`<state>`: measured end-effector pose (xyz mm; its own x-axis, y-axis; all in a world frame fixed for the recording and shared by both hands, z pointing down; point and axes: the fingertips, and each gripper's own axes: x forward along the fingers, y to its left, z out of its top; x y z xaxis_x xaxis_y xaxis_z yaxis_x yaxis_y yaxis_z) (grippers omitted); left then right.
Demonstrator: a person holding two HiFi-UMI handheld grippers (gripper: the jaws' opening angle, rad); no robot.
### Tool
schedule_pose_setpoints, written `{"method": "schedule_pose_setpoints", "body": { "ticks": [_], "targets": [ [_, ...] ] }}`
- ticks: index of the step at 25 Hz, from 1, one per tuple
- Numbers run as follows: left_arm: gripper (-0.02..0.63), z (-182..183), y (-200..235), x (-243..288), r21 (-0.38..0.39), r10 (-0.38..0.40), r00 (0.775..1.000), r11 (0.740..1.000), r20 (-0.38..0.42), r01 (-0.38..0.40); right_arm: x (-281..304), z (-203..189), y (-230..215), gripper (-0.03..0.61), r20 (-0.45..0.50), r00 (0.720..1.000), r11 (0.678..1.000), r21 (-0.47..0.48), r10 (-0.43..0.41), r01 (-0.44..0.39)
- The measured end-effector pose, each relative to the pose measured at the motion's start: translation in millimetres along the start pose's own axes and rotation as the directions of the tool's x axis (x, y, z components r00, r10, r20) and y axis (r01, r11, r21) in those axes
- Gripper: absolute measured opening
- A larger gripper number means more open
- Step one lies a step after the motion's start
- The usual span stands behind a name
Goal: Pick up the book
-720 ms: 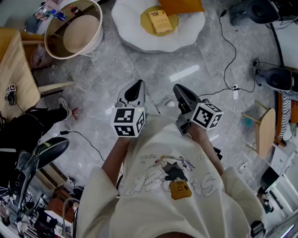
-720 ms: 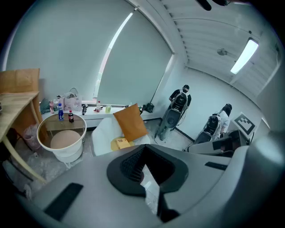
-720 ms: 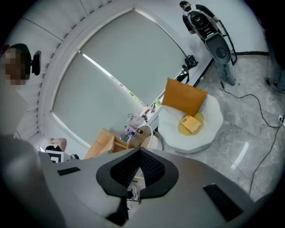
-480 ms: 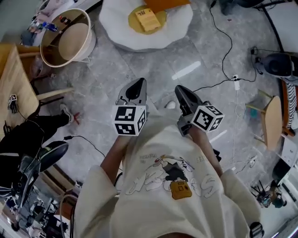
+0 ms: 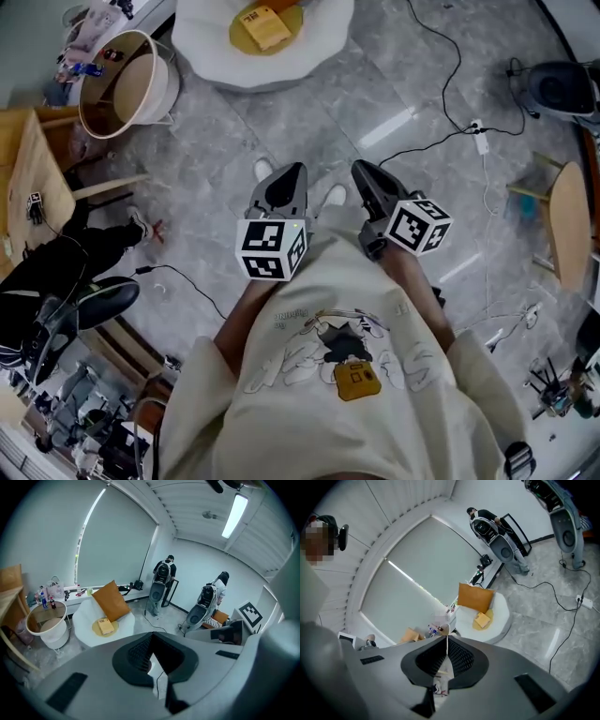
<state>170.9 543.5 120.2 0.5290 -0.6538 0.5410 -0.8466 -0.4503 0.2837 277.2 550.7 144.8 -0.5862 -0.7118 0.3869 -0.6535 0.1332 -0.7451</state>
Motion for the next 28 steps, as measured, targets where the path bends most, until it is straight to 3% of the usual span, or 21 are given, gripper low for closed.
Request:
{"method": "schedule_pose_setpoints", "body": {
  "ticks": [6,14,19,28],
  "targets": [
    [0.003,9.6,-18.9,-0.9,-0.003,0.059,0.998,0.998,0.035,-0.059,-29.8,14.2,-18.0,0.025,0.023,1.0,1.0,-0.004,0.015,-0.015],
    [0.003,28.5,-7.5,30.4,0.019,0.033,0.999,0.999,0.033,-0.034,-9.7,43.2,-33.3,0.025,0.052,0.999,1.0,-0.016,-0.016,0.017],
    [0.005,64.2,29.6,77.9,0.009,0.004,0.999,1.0,0.04,-0.004,42.0,82.8,-43.5,0.025,0.052,0.998,0.998,-0.034,-0.045,0.046],
    [0.003,173.6,131.5,134.4,0.019,0.001,0.997,1.0,0.079,-0.003,172.0,165.4,-13.4,0.025,0.019,0.999,0.999,-0.04,-0.033,0.034]
  ]
}}
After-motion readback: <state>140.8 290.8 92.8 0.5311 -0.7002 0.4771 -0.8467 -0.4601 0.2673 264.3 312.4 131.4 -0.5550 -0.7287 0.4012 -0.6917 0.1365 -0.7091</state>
